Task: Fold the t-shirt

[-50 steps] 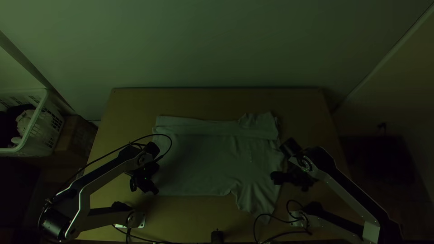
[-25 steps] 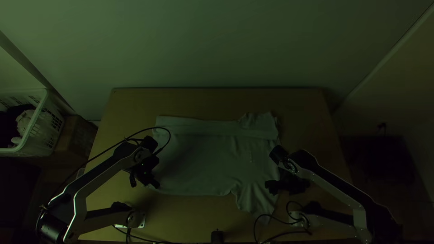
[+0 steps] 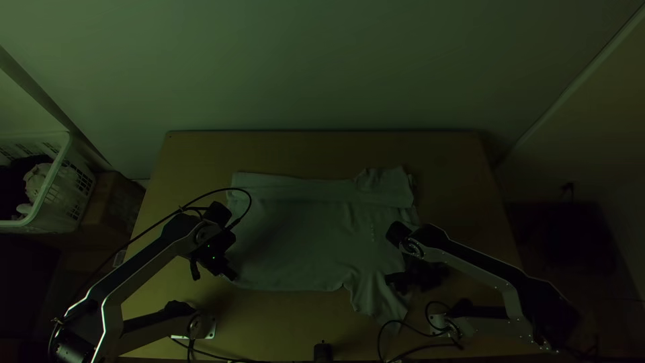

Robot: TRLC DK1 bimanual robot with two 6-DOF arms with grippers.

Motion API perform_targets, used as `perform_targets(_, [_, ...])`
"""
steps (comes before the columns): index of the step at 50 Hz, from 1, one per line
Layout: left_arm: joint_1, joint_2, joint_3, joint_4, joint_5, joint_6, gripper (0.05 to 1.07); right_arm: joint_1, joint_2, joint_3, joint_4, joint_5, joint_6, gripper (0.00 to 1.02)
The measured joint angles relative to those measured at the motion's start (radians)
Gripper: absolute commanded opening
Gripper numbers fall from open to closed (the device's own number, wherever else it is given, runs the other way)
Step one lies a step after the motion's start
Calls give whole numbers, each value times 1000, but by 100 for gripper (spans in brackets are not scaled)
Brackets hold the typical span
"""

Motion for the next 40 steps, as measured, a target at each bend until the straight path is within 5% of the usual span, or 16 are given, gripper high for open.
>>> perform_targets(4, [0,-1,0,0,0,0,8,22,10,8,3,8,-1,2])
perform_targets(19, [50,-13,2,4,3,1,8,53,-86,-1,49,101,-28,3])
perform_targets(40, [159,-33,102,54,9,35,8,-151,-216,91,-52,148,-149,3])
